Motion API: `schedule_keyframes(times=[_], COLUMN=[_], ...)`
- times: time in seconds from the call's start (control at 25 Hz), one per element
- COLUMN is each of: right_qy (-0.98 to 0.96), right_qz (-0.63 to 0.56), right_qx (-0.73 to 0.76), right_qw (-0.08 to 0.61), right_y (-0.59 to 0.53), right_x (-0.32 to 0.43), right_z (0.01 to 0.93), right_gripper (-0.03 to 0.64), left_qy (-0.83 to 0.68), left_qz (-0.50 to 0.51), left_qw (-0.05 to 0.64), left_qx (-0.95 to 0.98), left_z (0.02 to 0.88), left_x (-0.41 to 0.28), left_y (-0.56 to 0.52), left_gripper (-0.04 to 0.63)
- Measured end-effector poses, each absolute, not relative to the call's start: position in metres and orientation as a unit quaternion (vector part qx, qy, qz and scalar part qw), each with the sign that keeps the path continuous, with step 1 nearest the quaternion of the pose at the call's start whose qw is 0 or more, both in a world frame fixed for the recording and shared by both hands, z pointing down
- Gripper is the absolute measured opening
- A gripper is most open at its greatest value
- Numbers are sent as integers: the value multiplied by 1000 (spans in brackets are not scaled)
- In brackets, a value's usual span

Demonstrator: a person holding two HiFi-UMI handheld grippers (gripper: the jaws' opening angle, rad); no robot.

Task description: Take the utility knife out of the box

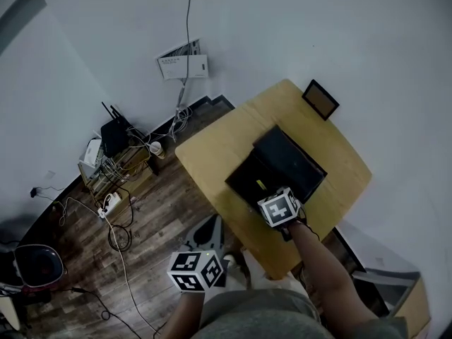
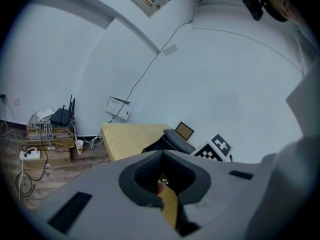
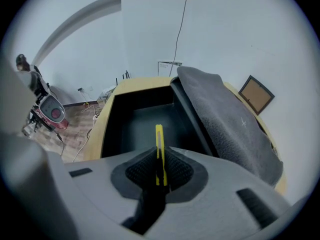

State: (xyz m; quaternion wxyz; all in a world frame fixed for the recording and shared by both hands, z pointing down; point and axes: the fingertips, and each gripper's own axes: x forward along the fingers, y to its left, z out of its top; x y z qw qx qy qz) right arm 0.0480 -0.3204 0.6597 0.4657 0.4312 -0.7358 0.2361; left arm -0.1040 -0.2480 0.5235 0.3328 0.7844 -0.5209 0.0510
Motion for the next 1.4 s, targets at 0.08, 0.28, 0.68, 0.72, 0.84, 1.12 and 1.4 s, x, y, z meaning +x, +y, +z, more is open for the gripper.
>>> schedule_keyframes(times=[0.08, 0.28, 0.68, 0.72, 0.84, 1.12, 1.4], right_qy=[-739, -746, -765, -767, -776, -790, -794], right_qz=[233, 224, 202, 200, 193, 175, 161], right_qx=[438, 458, 510, 515, 527, 552, 569], right_qw=[456, 428, 336, 325, 288, 202, 141], right_y=[-319, -315, -293, -289, -279, -247, -210], right_x=[48, 47, 46, 46, 45, 48, 57], right_z=[652, 625, 562, 554, 530, 479, 451], right_gripper=[35, 35, 35, 35, 35, 35, 35], left_qy=[-518, -511, -501, -500, -495, -484, -479], left_qz=[49, 46, 45, 44, 44, 41, 37], left_qw=[329, 319, 300, 298, 291, 279, 269], left_qx=[788, 797, 811, 812, 817, 829, 835], left_z=[519, 508, 491, 489, 484, 473, 465], left_x=[-102, -99, -97, -97, -95, -89, -86], left_y=[-246, -240, -228, -227, -221, -208, -198], left_gripper=[3, 3, 3, 3, 3, 3, 3])
